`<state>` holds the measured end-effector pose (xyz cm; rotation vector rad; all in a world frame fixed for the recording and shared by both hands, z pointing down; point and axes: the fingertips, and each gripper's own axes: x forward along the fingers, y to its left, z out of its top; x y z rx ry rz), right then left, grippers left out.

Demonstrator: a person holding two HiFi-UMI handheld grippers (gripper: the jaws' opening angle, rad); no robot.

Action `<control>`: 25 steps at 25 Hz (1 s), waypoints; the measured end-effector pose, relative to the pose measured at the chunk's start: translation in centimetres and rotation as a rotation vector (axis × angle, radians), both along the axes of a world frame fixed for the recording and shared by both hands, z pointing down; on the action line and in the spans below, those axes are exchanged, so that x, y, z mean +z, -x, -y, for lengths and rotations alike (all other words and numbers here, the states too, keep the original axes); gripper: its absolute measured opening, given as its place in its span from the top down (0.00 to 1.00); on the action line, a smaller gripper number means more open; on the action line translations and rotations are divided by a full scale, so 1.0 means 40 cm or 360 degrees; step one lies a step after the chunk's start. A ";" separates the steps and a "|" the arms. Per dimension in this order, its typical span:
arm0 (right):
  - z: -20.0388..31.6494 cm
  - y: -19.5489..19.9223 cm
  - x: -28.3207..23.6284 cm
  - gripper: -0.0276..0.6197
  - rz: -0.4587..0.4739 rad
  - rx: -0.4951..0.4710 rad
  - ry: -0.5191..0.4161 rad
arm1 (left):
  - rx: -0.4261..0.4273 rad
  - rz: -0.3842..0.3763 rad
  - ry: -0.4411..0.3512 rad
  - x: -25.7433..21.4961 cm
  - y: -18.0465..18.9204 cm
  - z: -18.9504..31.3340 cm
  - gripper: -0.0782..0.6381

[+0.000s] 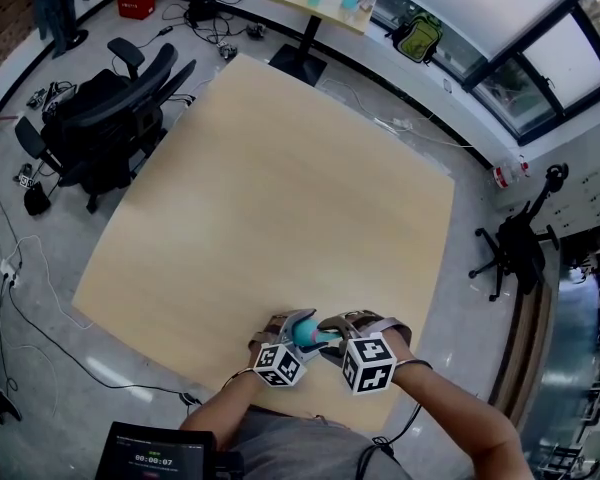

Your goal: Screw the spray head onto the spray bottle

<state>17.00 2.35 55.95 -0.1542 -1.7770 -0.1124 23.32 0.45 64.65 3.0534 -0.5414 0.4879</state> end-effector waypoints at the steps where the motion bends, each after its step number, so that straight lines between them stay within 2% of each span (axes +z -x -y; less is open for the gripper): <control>1: 0.003 -0.004 0.004 0.68 -0.0003 -0.0004 0.0003 | -0.0001 -0.0001 0.0001 0.000 0.000 0.000 0.34; 5: 0.012 0.012 0.047 0.68 0.0003 -0.0042 0.0031 | 0.0005 -0.0008 -0.0003 0.017 0.029 0.006 0.34; 8: 0.027 0.024 0.073 0.68 0.0013 -0.0108 -0.0013 | 0.0007 -0.0014 -0.0007 0.025 0.044 0.015 0.34; 9: 0.030 0.023 0.076 0.72 0.0014 -0.0122 -0.0026 | 0.0007 -0.0015 -0.0007 0.025 0.043 0.016 0.34; 25: 0.013 0.042 0.046 0.75 -0.0060 -0.0328 -0.0134 | 0.0008 -0.0022 -0.0008 0.020 0.031 0.012 0.34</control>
